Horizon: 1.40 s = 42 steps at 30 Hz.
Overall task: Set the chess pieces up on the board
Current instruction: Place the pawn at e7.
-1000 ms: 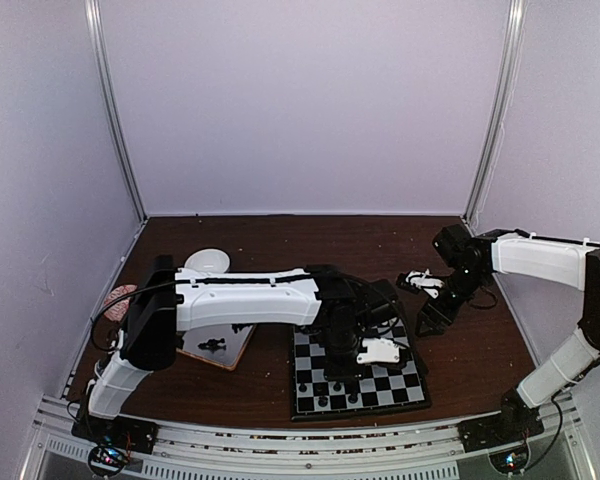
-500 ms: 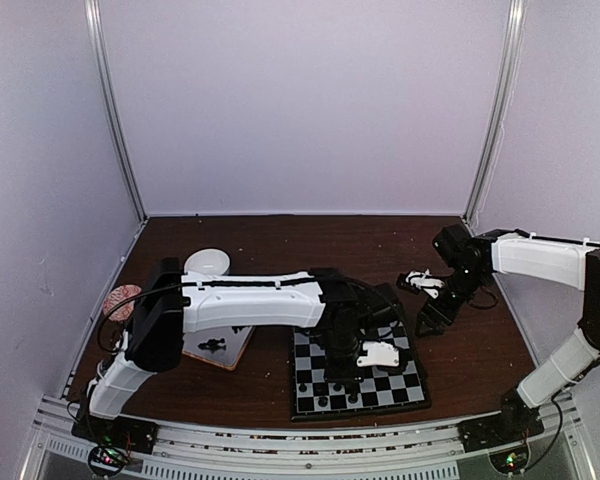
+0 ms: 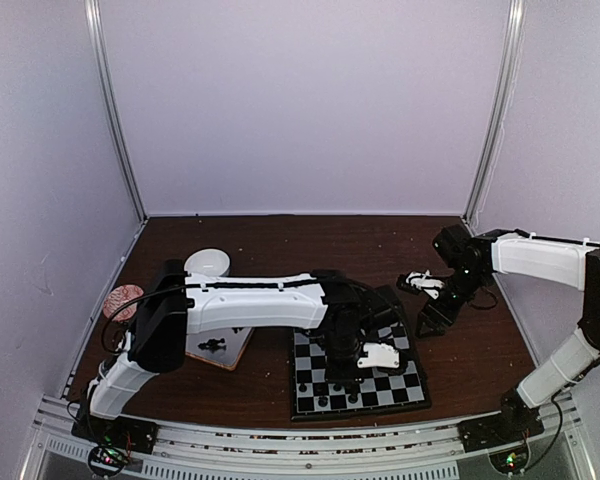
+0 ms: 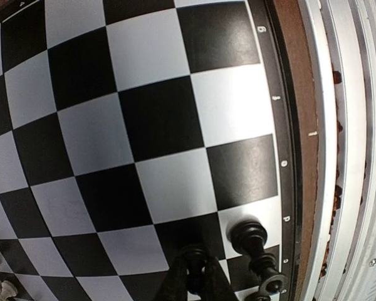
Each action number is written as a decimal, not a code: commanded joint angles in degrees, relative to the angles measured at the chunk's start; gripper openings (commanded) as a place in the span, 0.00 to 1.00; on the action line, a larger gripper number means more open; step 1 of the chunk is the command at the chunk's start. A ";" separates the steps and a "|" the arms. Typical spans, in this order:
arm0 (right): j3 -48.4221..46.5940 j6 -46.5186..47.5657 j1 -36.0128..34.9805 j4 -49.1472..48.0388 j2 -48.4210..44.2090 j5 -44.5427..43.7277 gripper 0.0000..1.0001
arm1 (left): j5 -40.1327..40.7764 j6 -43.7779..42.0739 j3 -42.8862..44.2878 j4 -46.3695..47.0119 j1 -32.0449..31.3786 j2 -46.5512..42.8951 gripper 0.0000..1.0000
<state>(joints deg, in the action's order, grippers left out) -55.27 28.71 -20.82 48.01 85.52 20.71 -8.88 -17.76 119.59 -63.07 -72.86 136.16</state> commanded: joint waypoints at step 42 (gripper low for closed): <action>-1.48 0.65 -0.10 1.15 1.79 0.35 0.77 | 9.15 2.40 -11.96 4.01 3.97 -28.28 0.22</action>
<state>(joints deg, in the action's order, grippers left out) -55.27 28.77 -20.82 48.29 86.54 20.73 -0.84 -18.52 113.32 -62.26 -70.87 114.32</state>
